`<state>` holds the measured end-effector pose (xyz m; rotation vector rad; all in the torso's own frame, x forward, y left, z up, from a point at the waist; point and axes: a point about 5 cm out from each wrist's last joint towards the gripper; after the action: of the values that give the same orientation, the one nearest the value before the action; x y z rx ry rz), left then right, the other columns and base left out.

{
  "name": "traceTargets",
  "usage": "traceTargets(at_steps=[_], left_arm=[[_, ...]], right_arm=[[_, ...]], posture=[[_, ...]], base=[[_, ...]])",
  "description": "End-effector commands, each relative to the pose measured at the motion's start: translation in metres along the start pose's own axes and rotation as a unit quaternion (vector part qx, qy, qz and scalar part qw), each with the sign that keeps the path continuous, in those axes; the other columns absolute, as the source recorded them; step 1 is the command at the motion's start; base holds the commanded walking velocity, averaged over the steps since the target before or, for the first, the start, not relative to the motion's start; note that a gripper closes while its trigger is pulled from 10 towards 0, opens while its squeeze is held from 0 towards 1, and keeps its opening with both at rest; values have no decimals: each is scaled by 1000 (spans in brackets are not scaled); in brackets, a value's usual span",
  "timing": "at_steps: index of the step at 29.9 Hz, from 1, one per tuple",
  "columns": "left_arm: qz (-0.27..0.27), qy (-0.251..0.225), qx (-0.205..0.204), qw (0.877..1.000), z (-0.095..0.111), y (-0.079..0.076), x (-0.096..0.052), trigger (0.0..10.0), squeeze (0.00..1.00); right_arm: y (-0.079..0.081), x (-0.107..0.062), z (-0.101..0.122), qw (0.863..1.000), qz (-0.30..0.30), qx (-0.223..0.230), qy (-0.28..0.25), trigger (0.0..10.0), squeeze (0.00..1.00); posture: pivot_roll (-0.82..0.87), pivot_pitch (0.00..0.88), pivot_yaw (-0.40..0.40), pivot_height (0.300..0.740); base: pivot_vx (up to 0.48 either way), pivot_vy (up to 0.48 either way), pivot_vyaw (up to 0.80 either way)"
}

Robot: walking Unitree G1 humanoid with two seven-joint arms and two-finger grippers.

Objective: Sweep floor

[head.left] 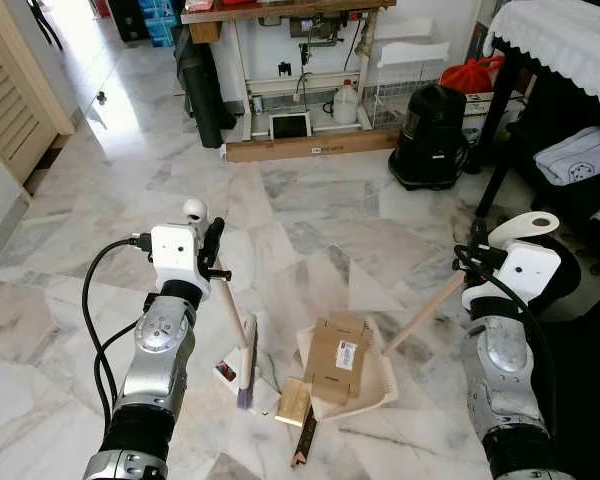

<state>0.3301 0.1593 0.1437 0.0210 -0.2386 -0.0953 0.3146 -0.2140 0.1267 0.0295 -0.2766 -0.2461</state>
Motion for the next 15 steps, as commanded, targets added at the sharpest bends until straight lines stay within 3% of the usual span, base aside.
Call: traceTargets(at_steps=[1,15], left_arm=[[-6,-24,6,1000,8,0,1,10000,0],[4,-32,0,999,15,1,4,10000,0]], right_arm=[[0,-1,10,1000,-6,15,-24,10000,0],[-1,-1,14,999,-12,22,-24,10000,0]], posture=[[-118,0,97,740],[-107,0,96,740]], base=[[0,0,625],[0,0,689]])
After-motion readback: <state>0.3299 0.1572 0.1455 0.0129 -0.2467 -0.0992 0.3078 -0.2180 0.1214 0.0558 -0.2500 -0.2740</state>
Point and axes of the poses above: a point about 5 cm out from each wrist's last joint towards the gripper, its own x axis pointing out of the wrist towards the gripper, its own z axis along the axis of the wrist's last joint, y = z × x
